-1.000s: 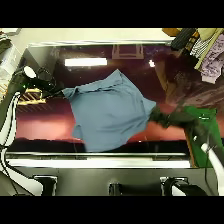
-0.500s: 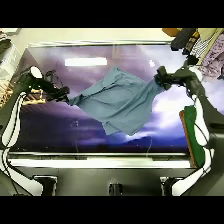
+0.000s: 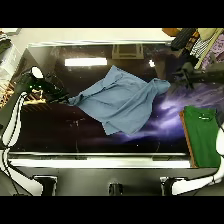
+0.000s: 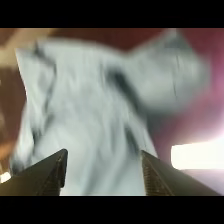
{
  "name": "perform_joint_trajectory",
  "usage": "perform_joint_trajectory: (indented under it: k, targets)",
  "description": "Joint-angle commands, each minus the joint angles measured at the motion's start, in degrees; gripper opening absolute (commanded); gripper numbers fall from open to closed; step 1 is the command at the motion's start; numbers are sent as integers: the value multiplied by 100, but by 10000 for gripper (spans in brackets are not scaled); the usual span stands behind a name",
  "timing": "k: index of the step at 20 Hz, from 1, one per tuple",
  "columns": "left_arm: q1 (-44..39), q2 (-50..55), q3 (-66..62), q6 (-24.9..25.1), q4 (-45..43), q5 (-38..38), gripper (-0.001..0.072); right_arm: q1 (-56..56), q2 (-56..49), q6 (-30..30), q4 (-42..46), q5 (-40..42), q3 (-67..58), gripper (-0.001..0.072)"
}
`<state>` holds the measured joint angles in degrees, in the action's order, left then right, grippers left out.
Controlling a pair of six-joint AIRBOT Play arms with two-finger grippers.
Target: Fold the clothes and pants, and hang the long-sleeved shirts on hangers.
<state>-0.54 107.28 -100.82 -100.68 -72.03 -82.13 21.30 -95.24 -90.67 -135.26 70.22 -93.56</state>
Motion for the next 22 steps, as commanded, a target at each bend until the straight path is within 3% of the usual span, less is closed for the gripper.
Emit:
perform_joint_trajectory:
  k: [1, 5, 8, 13, 19, 22]
  targets:
    - [13, -2, 0, -31, 0, -20, 15, 107, 1296, -472, -111, 306, 2072, 537]
    - [9, -2, 0, -31, 0, -50, 15, -1012, 2640, -289, -299, -872, 5086, 541]
    - [11, -2, 0, -26, 0, -87, 15, -1987, 3025, -68, -601, -1965, 6295, 541]
    - [9, -2, 0, -9, 0, -87, 15, -3040, 2955, 511, -658, -3206, 6561, 545]
    - [9, -2, 0, -7, 0, -96, 15, -3154, 2612, 758, -896, -3816, 6559, 530]
    - [11, 0, 0, 0, 0, -96, 15, -3587, 2612, 973, -1001, -4395, 6559, 366]
